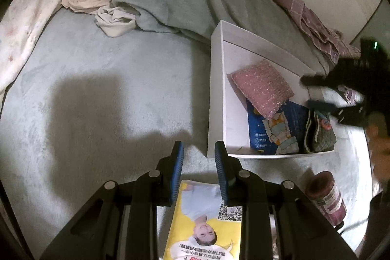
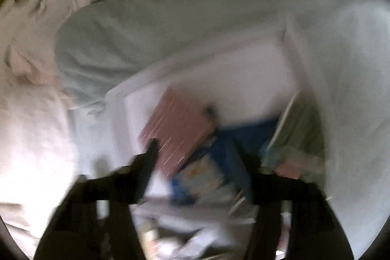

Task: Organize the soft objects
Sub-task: 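Withdraw the right gripper from the box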

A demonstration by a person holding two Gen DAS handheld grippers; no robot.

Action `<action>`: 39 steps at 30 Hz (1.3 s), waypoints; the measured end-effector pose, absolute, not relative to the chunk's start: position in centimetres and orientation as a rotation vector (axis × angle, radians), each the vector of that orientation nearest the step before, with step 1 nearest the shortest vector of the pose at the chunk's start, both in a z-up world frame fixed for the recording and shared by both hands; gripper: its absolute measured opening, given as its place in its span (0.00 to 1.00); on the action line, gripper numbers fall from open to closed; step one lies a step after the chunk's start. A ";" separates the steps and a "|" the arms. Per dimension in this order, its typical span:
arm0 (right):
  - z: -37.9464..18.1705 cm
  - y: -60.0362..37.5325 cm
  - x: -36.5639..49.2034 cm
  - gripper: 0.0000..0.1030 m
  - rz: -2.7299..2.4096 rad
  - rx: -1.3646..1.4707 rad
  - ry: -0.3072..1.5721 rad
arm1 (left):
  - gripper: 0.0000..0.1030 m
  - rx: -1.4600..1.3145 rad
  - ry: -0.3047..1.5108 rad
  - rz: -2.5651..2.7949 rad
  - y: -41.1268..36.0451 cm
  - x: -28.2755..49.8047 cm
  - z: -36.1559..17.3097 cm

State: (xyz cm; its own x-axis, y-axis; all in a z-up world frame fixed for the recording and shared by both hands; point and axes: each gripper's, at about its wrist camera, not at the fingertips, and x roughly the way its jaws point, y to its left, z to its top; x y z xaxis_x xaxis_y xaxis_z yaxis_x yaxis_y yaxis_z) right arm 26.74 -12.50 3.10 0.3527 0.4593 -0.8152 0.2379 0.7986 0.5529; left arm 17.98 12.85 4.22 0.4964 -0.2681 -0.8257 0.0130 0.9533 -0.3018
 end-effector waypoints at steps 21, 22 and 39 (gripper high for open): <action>2.3 -5.7 27.0 0.14 0.377 0.321 1.283 | 0.25 -0.308 1.033 -0.206 14.6 17.0 4.9; 2.0 -5.6 26.8 0.14 0.389 0.307 1.301 | 0.25 -0.306 1.041 -0.205 14.6 17.0 4.9; 2.4 -5.8 22.8 0.66 0.394 0.366 1.061 | 0.51 -0.317 1.205 -0.342 12.7 15.7 4.5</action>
